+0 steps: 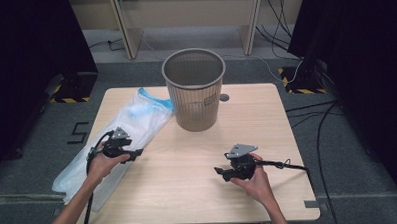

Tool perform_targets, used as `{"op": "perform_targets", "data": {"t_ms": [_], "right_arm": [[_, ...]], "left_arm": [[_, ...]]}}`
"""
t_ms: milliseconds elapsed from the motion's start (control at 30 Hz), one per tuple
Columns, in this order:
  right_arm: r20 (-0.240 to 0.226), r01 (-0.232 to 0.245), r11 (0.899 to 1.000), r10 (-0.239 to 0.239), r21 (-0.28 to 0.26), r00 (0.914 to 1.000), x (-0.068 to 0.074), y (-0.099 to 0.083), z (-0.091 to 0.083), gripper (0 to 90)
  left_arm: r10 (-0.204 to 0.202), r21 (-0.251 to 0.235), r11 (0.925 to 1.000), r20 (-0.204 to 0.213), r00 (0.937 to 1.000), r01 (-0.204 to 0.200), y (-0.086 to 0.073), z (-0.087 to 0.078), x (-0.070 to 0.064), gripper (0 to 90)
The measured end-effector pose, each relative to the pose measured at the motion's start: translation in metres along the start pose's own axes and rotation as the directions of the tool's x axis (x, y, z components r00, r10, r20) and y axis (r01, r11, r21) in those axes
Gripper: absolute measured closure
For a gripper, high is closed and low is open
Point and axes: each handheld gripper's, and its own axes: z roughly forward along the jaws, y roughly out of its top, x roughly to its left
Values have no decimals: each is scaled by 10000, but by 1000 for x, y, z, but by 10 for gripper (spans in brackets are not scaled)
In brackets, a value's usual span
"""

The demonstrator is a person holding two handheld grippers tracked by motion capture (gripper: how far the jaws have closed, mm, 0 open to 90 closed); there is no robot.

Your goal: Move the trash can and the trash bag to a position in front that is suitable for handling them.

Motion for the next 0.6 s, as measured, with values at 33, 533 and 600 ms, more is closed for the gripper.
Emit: {"op": "perform_targets", "data": {"t_ms": [33,533,600], "right_arm": [[13,-19,10000,19,-3,10000,-1,-1,-1,336],[216,-229,9995,225,211,9995,-4,-11,1,336],[204,-269,9994,265,215,9994,-4,-11,2,336]], "left_arm": [[14,88,10000,36,10000,-14,-5,-2,1,351],[113,299,9995,689,9976,-134,-6,18,-1,755],[122,286,9995,663,9977,-141,4,27,-4,755]]}}
